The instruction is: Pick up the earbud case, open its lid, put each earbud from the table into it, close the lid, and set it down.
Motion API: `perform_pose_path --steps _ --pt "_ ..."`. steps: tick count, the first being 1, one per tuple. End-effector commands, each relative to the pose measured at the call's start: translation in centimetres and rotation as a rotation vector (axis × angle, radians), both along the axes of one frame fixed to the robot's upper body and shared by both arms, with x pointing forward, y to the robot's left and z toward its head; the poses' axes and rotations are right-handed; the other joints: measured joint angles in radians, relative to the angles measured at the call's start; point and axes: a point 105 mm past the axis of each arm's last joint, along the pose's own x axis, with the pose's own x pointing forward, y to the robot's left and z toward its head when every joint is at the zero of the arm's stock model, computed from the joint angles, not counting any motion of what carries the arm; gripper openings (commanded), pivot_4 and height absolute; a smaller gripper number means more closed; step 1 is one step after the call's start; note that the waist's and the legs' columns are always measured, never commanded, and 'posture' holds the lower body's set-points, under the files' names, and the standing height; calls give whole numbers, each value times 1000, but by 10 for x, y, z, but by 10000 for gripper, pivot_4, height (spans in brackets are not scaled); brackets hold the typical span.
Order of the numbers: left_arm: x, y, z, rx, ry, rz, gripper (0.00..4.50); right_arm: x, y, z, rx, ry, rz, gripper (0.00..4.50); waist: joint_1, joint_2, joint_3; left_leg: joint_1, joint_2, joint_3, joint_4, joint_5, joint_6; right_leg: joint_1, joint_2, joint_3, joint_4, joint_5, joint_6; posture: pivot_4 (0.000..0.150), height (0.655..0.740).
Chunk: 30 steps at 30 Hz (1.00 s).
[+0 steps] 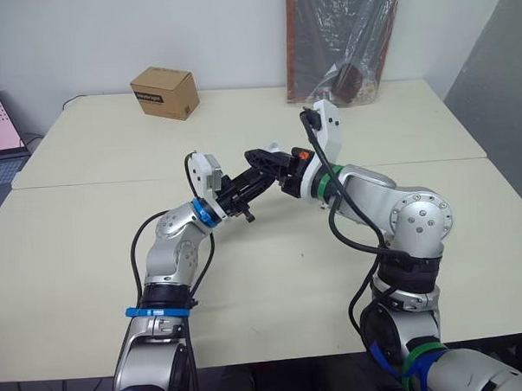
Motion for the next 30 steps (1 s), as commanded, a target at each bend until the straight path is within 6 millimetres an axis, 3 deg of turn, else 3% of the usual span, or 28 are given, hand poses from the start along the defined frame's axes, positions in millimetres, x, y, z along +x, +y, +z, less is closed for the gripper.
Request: perform_pose_path --steps 1,2,6,9,12,17,22,25,30 --pt "-13 1 36 -40 -158 -35 8568 3 -9 -5 2 10 -43 41212 0 0 0 0 0 0 0 0 0 0 0 0 0 0 0 1500 7400" --pt "-13 1 35 -38 -157 -35 8568 2 -9 -4 6 -1 -42 44794 0 0 0 0 0 0 0 0 0 0 0 0 0 0 0 1500 7400" --pt "-12 5 32 -27 -154 -29 8568 0 -18 5 35 -51 -34 44794 1 0 0 0 0 0 0 0 0 0 0 0 0 0 0 1500 7400" --pt "-12 12 28 -7 -146 -28 8568 -21 -22 21 84 -147 100 44794 1 0 0 0 0 0 0 0 0 0 0 0 -1 0 0 1500 7400" --pt "-14 23 26 4 -128 -56 8568 -32 -36 24 9 -205 173 44794 0 1 1 -1 0 0 -1 0 0 0 0 0 -1 0 0 1500 7400" --pt "-23 41 28 16 -74 -146 8568 -10 -77 -1 -281 -176 71 44794 0 1 1 0 0 0 -1 0 0 0 0 0 -2 -2 4 1500 7400" --pt "-30 50 33 44 -25 -237 8568 21 -114 -52 -579 -66 -32 44794 -1 1 1 0 0 1 -1 0 0 0 0 1 -3 -3 4 1500 7400" --pt "-33 50 35 53 -15 -259 8568 34 -121 -72 -669 -44 -46 44794 -1 1 1 -1 0 2 -1 0 0 -1 0 2 -4 -3 4 1500 7400" --pt "-35 46 35 63 -21 -260 8568 49 -117 -93 -703 -40 -25 44794 1 0 1 -2 0 2 -1 0 0 -1 0 1 -5 -3 4 1500 7400"
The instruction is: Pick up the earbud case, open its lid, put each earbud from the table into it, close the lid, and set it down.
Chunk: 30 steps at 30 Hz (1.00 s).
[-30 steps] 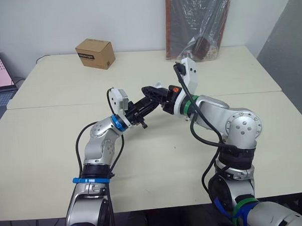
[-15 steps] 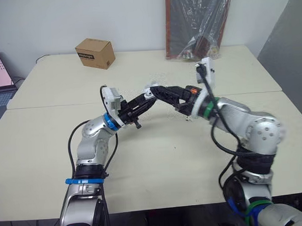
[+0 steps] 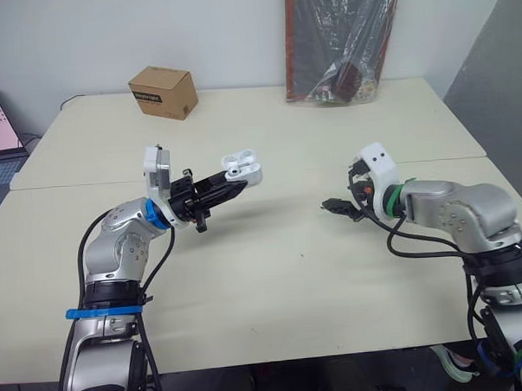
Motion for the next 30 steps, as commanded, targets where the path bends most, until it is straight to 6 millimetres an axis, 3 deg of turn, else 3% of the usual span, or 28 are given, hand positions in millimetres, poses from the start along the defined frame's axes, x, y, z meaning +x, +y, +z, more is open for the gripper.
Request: perform_pose_path --steps 1,8,17,20,22,30 --pt "-7 -4 14 -4 -65 -18 8568 10 5 6 -13 -56 29 44794 1 0 0 0 0 0 0 0 0 0 0 0 0 0 0 1500 7400" --pt "-12 -5 12 1 -62 -2 8568 19 7 -14 -47 -35 34 44794 3 0 0 0 0 0 0 0 0 0 0 0 0 2 -4 1500 7400" --pt "-13 -5 12 5 -62 11 8568 21 17 -21 -39 -20 47 44794 2 0 0 2 0 0 1 0 0 0 0 0 3 2 -4 1500 7400" --pt "-13 -5 13 4 -61 13 8568 21 18 -21 -43 -22 50 39507 2 0 0 2 0 0 1 0 0 0 0 0 3 2 -4 1500 7400" --pt "-13 -5 12 3 -60 14 8568 21 17 -21 -49 -21 54 33231 2 0 0 2 0 0 1 0 0 0 0 0 3 2 -4 1500 7400" --pt "-12 -8 11 -5 -59 16 8568 20 16 -21 -63 -24 58 33231 2 0 0 2 0 0 1 0 0 0 0 0 4 3 -4 1500 7400"
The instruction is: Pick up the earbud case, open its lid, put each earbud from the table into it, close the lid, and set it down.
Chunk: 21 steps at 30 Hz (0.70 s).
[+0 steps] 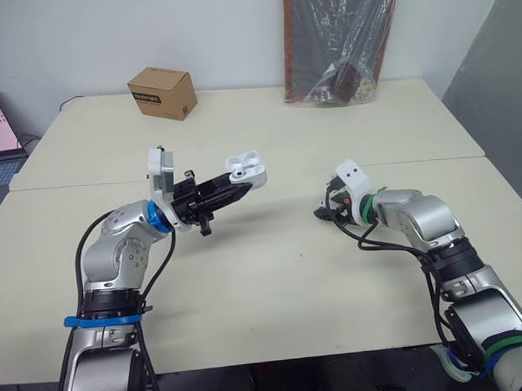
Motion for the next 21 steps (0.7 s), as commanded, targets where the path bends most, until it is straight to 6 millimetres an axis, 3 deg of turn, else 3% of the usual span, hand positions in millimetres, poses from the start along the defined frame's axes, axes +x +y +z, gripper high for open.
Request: perform_pose_path --steps 1,3,10,16,21 --pt "-4 -2 10 -16 -48 -12 8568 1 1 8 1 -25 9 31301 0 0 0 0 0 0 0 0 0 0 0 0 0 0 0 1500 7400" --pt "-4 -2 10 -19 -48 -11 8568 1 2 7 -3 -28 9 27478 0 0 0 0 0 0 0 0 0 0 0 0 0 0 0 1500 7400" --pt "-5 0 8 -20 -42 -9 8568 0 4 7 -6 -23 33 4102 0 0 0 0 0 0 0 0 0 0 0 0 0 0 0 1500 7400" --pt "-4 1 6 -20 -40 -10 8568 -15 5 12 -107 -99 205 4102 0 0 0 0 0 0 1 0 0 0 0 0 1 0 0 1500 7400" --pt "-4 0 6 -18 -39 -15 8568 -61 0 9 -232 -58 554 4102 5 0 0 -1 0 0 0 0 0 0 0 -1 -1 0 0 1500 7400"
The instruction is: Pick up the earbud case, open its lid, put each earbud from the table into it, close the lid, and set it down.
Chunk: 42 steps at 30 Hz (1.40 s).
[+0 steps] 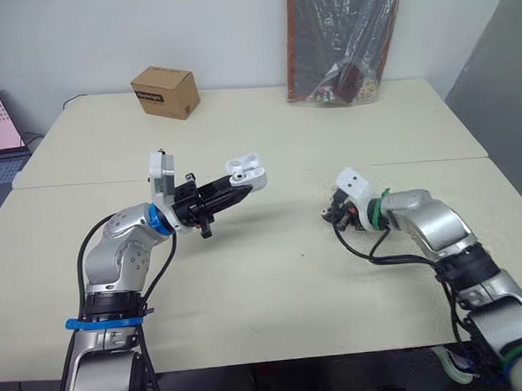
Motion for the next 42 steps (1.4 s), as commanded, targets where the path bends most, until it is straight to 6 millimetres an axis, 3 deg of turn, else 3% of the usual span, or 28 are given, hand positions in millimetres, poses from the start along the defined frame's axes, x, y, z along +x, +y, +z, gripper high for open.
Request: perform_pose_path --steps 1,4,9,21,29,42 --pt "-3 -1 10 -13 -48 -15 8568 -31 3 8 -81 10 255 4102 2 0 0 0 0 0 0 0 0 0 0 0 0 0 0 1500 7400" --pt "-2 -2 10 -13 -48 -19 8568 -54 -10 2 -180 102 400 4102 4 0 0 1 0 0 1 0 0 0 0 0 0 -2 4 1500 7400" --pt "-2 -3 10 -18 -49 -23 8568 -73 -31 -10 -357 205 529 4102 3 0 0 3 0 0 1 0 0 2 0 0 1 -2 4 1500 7400" --pt "-6 -2 8 -3 -46 -37 8568 -64 -37 -15 -462 194 535 4102 5 0 0 5 0 0 2 0 0 5 0 0 1 -2 4 1500 7400" --pt "-6 -3 8 3 -50 -53 8568 -67 -35 -9 -472 181 465 29528 4 -1 0 8 0 0 2 0 -1 5 0 1 3 -2 5 1500 7400" --pt "-13 -2 3 48 -42 -124 8568 -81 -24 -2 -497 211 199 29528 4 0 0 6 0 0 2 0 -1 4 0 1 3 -2 4 1500 7400"
